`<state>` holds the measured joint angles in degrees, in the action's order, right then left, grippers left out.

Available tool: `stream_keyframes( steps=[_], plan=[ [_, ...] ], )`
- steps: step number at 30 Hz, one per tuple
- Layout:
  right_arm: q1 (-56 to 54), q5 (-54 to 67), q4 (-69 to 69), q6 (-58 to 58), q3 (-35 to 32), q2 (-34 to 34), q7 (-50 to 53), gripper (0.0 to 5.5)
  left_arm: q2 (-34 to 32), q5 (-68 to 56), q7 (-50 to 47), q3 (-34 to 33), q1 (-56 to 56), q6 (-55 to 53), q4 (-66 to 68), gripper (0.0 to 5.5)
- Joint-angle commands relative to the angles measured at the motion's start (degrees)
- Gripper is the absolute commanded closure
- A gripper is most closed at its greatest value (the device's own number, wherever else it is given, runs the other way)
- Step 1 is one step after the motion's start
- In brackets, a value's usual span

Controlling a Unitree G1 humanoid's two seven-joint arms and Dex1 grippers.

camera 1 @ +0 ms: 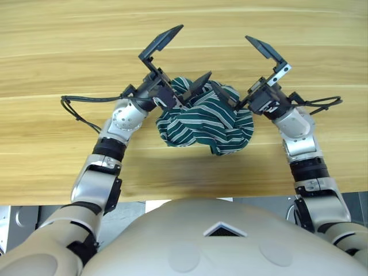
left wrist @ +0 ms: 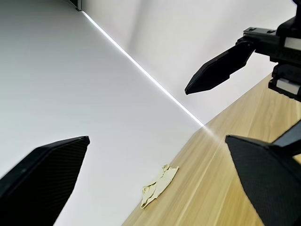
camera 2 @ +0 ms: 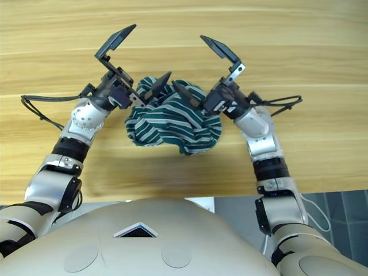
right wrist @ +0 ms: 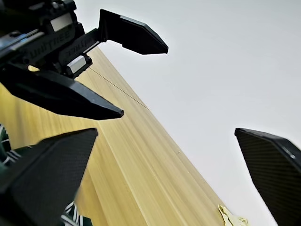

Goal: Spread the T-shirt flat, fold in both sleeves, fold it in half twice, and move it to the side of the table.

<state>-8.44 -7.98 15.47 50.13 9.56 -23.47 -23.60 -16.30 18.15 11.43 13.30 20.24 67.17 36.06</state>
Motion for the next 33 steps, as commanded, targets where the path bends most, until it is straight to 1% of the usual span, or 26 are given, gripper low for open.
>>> stream_keyframes(
  steps=[1, 27, 33],
  plan=[
    [0.03, 0.42, -0.95, -0.52, 0.07, -0.26, 0.02, 0.1, -0.35, 0.91, -0.49, 0.28, 0.11, -0.38, -0.1, 0.12],
    [0.24, 0.09, -2.58, -1.49, 0.33, -0.45, -0.2, 0.1, -0.52, 1.53, -0.77, 1.32, 0.98, -0.76, -0.1, 0.12],
    [0.44, -0.24, -2.11, -1.44, 0.5, -0.38, -0.14, 0.1, -0.56, 4.32, -1.73, 1.83, 0.79, -1.23, 0.87, 0.12]
  ],
)
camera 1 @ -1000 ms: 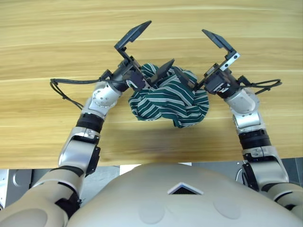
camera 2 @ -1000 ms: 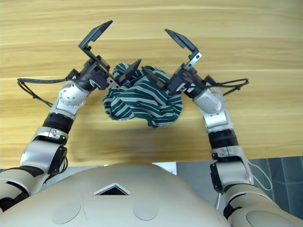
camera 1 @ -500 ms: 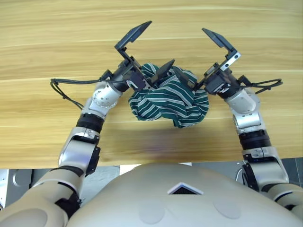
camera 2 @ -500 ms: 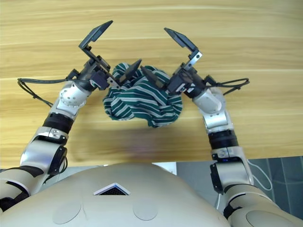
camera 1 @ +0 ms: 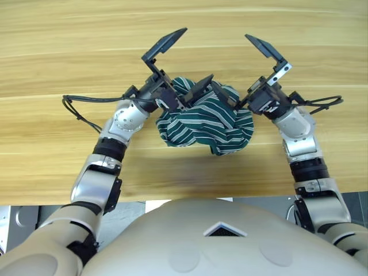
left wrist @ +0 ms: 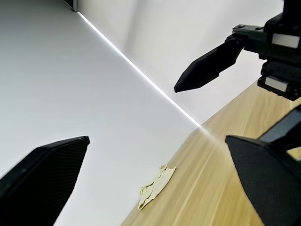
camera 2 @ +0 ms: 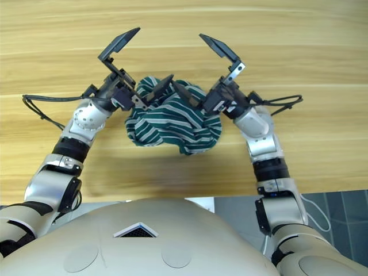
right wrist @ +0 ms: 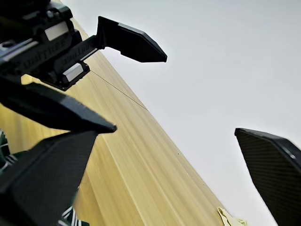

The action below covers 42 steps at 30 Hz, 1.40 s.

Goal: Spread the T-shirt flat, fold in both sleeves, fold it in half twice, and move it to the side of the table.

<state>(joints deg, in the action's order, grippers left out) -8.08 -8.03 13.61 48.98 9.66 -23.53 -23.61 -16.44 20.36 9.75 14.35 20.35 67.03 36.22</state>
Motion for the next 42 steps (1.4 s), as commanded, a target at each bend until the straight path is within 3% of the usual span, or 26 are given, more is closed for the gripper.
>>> stream_keyframes(
  steps=[1, 8, 12, 20, 24, 32, 38, 42],
  plan=[
    [0.22, -0.53, -0.17, -0.4, 0.53, -0.45, -0.22, 0.1, -0.51, 2.89, -0.15, 1.17, 0.56, -1.1, 0.87, 0.12],
    [1.11, -2.22, -0.26, -1.62, 0.39, -2.4, -0.91, 0.1, -3.04, 6.01, -0.77, 2.14, 0.22, -1.76, 1.25, 0.12],
    [4.24, -6.44, -1.3, -1.38, 2.74, -6.92, -3.87, 0.1, -6.87, 7.39, 1.24, 3.3, -0.65, -2.24, 0.93, 0.12],
    [10.69, -8.77, -4.17, -2.61, -0.47, -17.6, -5.97, 0.1, -15.88, 5.49, 6.05, 3.46, -4.64, -3.77, -1.98, 0.12],
    [10.78, -13.81, -2.12, -4.23, 2.09, -17.27, -5.3, 0.1, -18.01, 8.46, 5.4, 3.06, -4.88, -6.44, -0.37, 0.12],
    [7.97, -22.82, 3.57, -8.51, 6.56, -15.81, -1.27, 0.1, -19.36, 15.92, 8.44, 10.29, -5.91, -10.12, 1.63, 0.12],
    [7.06, -24.48, 5.52, -10.09, 7.86, -16.81, 1.51, 0.1, -23.65, 14.98, 12.69, 13.26, -8.05, -10.72, -2.27, 0.12],
    [6.23, -24.66, 8.57, -12.05, 6.17, -19.32, 4.16, 0.1, -27.81, 21.34, 10.65, 13.98, -6.88, -15.29, -1.13, 0.12]
  ],
)
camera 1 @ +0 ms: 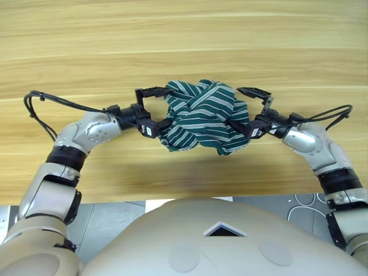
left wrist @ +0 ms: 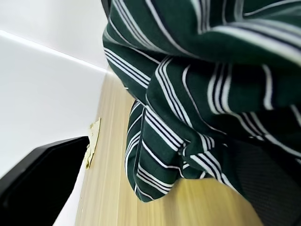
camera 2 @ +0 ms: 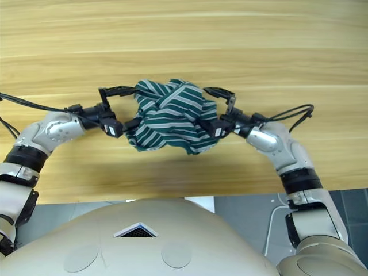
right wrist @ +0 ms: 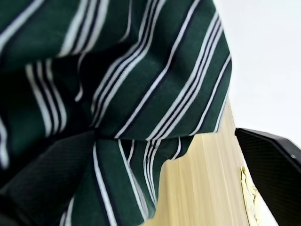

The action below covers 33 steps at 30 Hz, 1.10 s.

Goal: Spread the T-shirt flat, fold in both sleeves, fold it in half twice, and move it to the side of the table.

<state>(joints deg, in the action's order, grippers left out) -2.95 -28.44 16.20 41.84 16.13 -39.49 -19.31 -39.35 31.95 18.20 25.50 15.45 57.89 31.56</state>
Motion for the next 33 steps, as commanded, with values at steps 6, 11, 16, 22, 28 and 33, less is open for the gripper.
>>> stream_keyframes(
  steps=[6, 11, 16, 22, 28, 33],
  plan=[
    [-3.3, -3.71, 12.96, -6.43, -1.8, -5.78, 3.37, 0.1, -7.66, 14.68, -3.44, 3.14, 3.11, -10.89, 6.33, 0.12],
    [-4.63, -2.67, 14.72, -5.84, -2.03, -5.87, 5.97, 0.1, -8.41, 13.22, -6.7, 2.71, 2.96, -11.14, 7.58, 0.12],
    [-5.01, -2.86, 15.29, -6.04, -1.14, -5.22, 7.06, 0.1, -8.01, 9.51, -8.21, 1.6, 1.15, -9.67, 5.71, 0.12],
    [-0.75, 3.09, 10.64, -2.22, -2.79, -6.79, 4.9, 0.1, -8.44, 3.63, -9.01, -0.65, -1.78, -5.71, 3.64, 0.12],
    [3.17, 8.49, 3.6, -0.54, -5.96, -8.82, 2.33, 0.1, -11.34, 1.89, -11.34, -5.35, 1.19, -5.52, 7.38, 0.12],
    [5.47, 11.54, -0.17, 0.97, -9.28, -8.99, 1.92, 0.1, -12.57, -6.09, -8.53, -6.84, -0.54, 0.67, 4.23, 0.12]
  ],
)
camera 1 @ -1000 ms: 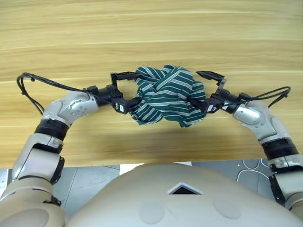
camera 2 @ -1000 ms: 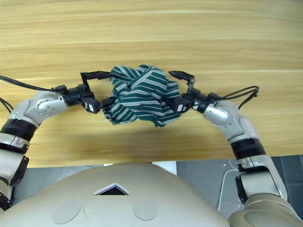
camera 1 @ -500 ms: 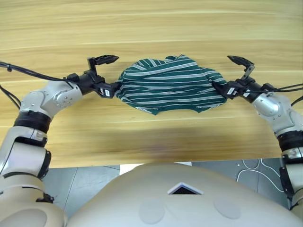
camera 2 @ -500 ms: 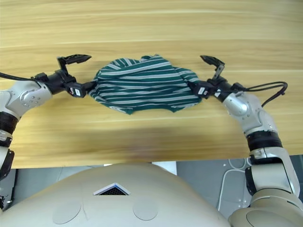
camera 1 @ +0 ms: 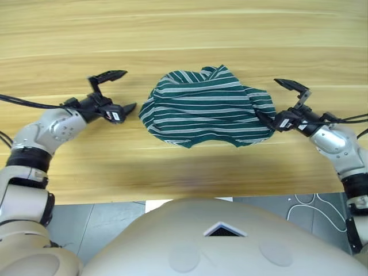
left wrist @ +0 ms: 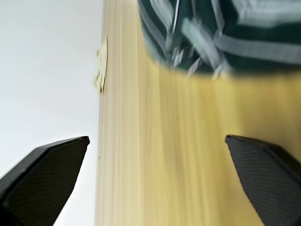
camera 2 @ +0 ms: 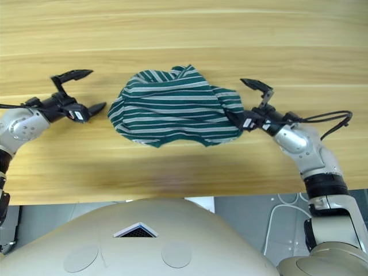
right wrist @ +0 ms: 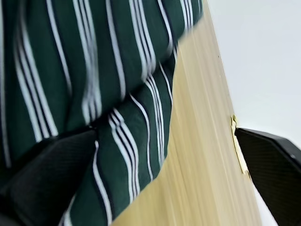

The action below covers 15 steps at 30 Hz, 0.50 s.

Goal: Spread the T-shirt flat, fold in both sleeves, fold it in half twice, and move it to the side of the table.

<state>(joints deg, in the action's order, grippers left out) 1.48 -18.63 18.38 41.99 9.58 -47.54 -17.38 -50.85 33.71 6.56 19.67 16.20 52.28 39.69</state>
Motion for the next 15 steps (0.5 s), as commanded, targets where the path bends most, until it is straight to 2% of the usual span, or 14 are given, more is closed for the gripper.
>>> stream_keyframes(
  steps=[1, 5, 8, 11, 15],
  plan=[
    [1.33, 2.02, -2.98, 1.18, -3.53, -0.79, 0.38, 0.1, -1.23, -11.21, 4.06, -1.53, -2.15, 8.16, -5.89, 0.12],
    [3.42, 6.82, -9.29, 3.08, -7.42, 0.03, 0.6, 0.1, -1.04, -20.05, 6.85, -4.11, -2.77, 9.78, -10.13, 0.12],
    [6.31, 10.76, -15.08, 3.22, -8.69, -0.67, -1.48, 0.1, -2.87, -28.61, 13.64, -0.67, -7.14, 10.19, -18.26, 0.12],
    [12.79, 7.76, -20.21, 4.85, -6.73, -2.99, -5.51, 0.1, -4.47, -27.23, 19.36, 1.51, -12.31, 7.58, -24.8, 0.12],
    [21.06, 6.36, -26.75, 0.68, -7.66, -7.29, -11.88, 0.1, -8.57, -25.17, 25.24, 1.99, -19.53, 5.79, -31.22, 0.12]
  ],
)
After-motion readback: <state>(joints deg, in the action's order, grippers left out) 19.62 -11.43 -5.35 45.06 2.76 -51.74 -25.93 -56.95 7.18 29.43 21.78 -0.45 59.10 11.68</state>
